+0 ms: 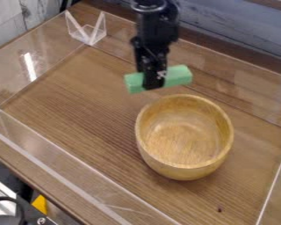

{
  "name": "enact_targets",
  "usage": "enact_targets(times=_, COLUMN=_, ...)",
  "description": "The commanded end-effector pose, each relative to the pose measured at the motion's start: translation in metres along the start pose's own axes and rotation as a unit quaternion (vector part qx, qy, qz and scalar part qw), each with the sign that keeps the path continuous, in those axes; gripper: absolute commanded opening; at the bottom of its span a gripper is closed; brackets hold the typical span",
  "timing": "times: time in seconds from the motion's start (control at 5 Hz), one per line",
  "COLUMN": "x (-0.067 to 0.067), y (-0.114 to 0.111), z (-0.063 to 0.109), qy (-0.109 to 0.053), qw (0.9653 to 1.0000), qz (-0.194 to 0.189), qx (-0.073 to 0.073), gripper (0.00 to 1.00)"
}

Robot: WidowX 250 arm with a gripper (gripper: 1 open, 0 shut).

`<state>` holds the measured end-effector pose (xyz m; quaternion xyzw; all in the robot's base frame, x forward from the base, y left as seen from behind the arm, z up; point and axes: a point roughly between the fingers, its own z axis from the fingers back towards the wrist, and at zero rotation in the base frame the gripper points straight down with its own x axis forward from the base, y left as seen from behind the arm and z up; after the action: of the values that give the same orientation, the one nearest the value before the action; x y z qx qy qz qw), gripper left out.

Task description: Remove the green block from inside the brown bowl and put it on the table

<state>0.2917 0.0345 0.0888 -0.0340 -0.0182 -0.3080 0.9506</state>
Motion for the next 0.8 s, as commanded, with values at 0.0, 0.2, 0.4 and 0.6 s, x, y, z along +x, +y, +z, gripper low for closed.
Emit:
enact_targets(times=0.0, x=-0.014, y=0.012, z=0.02, qy=-0.023, qw=0.998, qz=0.05, qx=0.032, gripper=0.0)
enact_targets(times=0.2, x=-0.034, y=0.043, z=0.021, qy=-0.025, qw=0.9924, qz=0.113, qx=0.042, gripper=0.0)
enact_targets(times=0.4, x=-0.056, y=0.073, z=0.015, qy=-0.023, qw=0.9852, qz=0.161, qx=0.054, gripper=0.0)
enact_targets(times=0.6, x=-0.063, y=0.099, z=0.008, qy=-0.019, qw=0.986, qz=0.153, qx=0.064, gripper=0.0)
